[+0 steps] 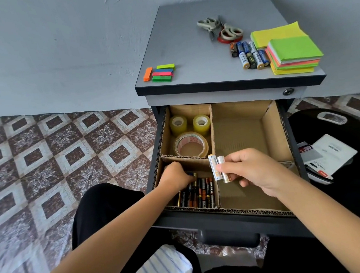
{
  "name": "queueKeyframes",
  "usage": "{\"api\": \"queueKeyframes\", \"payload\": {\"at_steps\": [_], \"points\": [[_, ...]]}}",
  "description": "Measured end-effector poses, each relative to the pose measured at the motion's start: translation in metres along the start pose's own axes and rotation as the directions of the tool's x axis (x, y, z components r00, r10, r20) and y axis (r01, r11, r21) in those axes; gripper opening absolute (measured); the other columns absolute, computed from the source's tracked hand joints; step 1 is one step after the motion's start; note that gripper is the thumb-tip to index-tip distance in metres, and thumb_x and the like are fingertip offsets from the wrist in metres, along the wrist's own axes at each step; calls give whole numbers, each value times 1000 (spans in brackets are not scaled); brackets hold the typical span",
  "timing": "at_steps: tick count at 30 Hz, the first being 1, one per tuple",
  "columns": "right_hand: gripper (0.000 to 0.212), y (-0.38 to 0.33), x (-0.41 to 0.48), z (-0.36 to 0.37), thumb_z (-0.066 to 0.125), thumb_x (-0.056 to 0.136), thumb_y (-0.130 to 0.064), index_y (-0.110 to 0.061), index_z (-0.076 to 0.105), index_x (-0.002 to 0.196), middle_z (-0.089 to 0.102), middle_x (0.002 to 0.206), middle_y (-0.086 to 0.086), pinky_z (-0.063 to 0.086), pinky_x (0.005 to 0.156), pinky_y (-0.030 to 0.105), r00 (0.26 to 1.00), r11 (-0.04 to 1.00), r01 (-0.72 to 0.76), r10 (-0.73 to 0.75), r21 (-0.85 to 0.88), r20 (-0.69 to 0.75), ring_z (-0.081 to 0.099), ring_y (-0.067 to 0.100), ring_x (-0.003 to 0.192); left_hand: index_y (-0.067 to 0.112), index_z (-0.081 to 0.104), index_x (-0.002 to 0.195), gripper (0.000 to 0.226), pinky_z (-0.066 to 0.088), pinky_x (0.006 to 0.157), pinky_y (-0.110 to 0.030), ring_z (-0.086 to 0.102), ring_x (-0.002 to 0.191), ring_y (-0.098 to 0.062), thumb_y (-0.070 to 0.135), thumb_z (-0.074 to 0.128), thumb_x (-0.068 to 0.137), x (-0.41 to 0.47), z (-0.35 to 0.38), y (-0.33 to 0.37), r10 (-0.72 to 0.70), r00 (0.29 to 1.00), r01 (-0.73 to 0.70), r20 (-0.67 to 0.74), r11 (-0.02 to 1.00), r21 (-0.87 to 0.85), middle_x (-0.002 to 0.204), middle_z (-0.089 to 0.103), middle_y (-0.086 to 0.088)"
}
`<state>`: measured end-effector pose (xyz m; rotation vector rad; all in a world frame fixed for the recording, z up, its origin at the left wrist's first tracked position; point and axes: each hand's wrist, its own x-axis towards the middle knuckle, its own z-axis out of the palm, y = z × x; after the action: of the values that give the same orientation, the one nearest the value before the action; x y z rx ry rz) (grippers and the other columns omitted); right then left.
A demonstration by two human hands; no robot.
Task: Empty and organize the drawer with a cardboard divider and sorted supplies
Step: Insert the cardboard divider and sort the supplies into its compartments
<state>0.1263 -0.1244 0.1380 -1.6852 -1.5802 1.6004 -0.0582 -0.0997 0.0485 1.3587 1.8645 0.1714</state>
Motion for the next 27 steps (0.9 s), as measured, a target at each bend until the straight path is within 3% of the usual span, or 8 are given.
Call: {"api": "queueKeyframes", "payload": {"at_steps": [3, 8, 12, 16, 19, 21, 23, 27], "points": [[6, 1, 1, 1, 64, 86, -21, -20, 70, 87, 67, 68, -8, 36, 47, 19, 1000, 1000, 6, -6, 3, 9, 54, 3, 60, 1, 66, 104, 30, 52, 75, -31, 67, 88, -27, 22, 70, 82, 0, 1, 1, -7, 1000, 7, -17, 1000, 8, 96, 70, -15], [6, 2, 2, 3, 64, 87, -20, -19, 70, 87, 66, 66, -9, 36, 48, 19, 1000, 1000, 0, 0, 10, 14, 55, 3, 59, 2, 65, 100, 28, 51, 68, -28, 65, 70, -21, 24, 68, 84, 0, -4, 4, 6, 1000, -7, 16, 998, 59, 80, 67, -10], [6, -1, 4, 8, 63, 87, -19, -18, 69, 87, 66, 73, -4, 37, 48, 19, 1000, 1000, -9, 9, 26, 19, 55, 5, 63, 2, 65, 104, 29, 56, 79, -35, 70, 80, -28, 25, 64, 86, -2, -12, 5, 21, 998, -22, 61, 1000, 10, 92, 71, -14], [13, -5, 8, 18, 62, 88, -18, -12, 68, 98, 65, 80, -1, 42, 49, 19, 999, 999, -23, 21, 45, 40, 56, 7, 69, 4, 69, 93, 24, 55, 85, -38, 70, 81, -25, 25, 60, 89, -20, -28, 5, 86, 990, -88, 111, 996, 9, 87, 72, -15], [6, -10, 10, 32, 62, 88, -19, -15, 67, 90, 64, 76, 2, 42, 50, 22, 999, 1000, -12, 13, -13, 42, 57, 14, 66, 6, 67, 90, 18, 57, 73, -32, 65, 66, -20, 19, 55, 93, -42, -50, 3, 124, 987, -109, 100, 983, -144, 86, 70, -13], [8, -12, 12, 46, 61, 88, -21, -16, 65, 85, 60, 69, 1, 39, 47, 21, 999, 997, -14, 17, -75, 45, 52, 13, 55, 8, 65, 87, 17, 54, 60, -28, 57, 56, -13, 16, 52, 95, -54, -64, -3, 137, 990, -143, -40, 958, -249, 77, 66, -6], [14, -13, 18, 61, 60, 88, -22, -10, 67, 85, 57, 64, 0, 36, 44, 20, 999, 991, -26, 32, -130, 40, 46, 11, 47, 11, 64, 88, 17, 47, 57, -26, 53, 57, -11, 19, 50, 95, -58, -71, -11, 199, 936, -246, -290, 959, -138, 72, 62, 0], [23, -8, 43, 84, 61, 87, -24, -2, 68, 86, 56, 66, 6, 34, 46, 25, 996, 984, -79, 72, -163, -49, 46, 15, 47, 16, 61, 112, 21, 38, 78, -22, 56, 98, -14, 21, 48, 96, -43, -65, -20, 262, 834, -331, -486, 942, -60, 106, 57, -1]]}}
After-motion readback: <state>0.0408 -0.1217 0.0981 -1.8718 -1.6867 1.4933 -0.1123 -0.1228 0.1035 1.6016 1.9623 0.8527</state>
